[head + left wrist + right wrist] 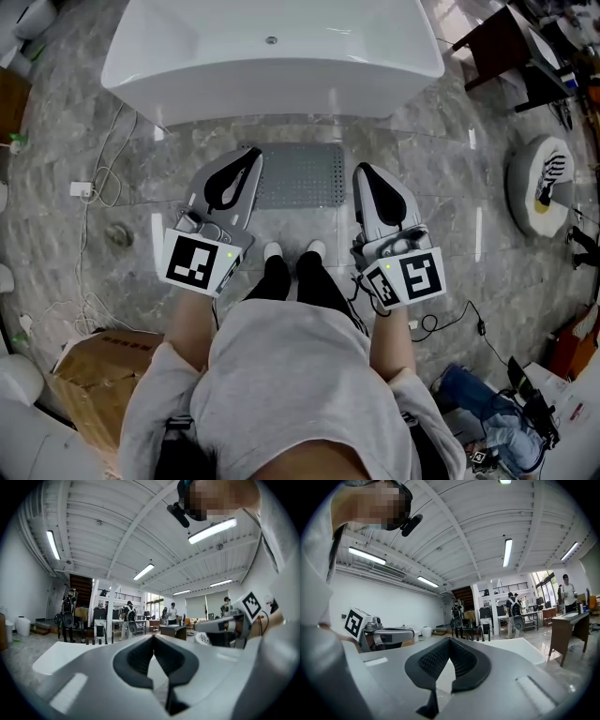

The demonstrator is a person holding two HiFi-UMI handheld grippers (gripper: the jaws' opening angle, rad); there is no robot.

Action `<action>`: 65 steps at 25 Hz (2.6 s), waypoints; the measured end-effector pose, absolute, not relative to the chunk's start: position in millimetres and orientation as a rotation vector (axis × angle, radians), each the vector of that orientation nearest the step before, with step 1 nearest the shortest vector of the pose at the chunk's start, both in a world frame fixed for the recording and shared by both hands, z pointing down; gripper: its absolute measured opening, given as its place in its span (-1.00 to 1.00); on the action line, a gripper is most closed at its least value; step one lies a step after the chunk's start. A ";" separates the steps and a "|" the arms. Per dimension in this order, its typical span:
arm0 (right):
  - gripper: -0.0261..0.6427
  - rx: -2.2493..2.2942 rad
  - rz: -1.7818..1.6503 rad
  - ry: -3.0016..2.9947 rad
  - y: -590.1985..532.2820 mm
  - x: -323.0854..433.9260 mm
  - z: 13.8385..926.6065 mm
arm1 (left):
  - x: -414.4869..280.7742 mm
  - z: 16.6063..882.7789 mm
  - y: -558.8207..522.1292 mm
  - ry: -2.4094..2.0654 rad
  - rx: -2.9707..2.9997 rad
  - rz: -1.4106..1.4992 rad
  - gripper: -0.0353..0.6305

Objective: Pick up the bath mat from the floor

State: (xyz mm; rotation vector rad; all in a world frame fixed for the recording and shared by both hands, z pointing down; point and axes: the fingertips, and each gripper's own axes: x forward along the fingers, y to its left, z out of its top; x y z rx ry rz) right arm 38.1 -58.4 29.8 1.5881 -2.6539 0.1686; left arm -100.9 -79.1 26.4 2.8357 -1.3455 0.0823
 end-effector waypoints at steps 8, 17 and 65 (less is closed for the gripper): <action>-0.93 1.539 0.178 -2.677 -85.7 67.2 32.0 | -73.4 28.1 -98.7 -1.394 2.808 0.104 -0.89; -0.93 1.457 0.207 -2.707 -131.9 107.7 47.9 | -42.6 43.5 -134.9 -1.487 2.732 0.145 -0.89; -0.93 1.524 0.251 -2.580 -200.9 130.0 614.4 | -73.9 608.4 -193.3 -1.312 2.733 0.386 -0.89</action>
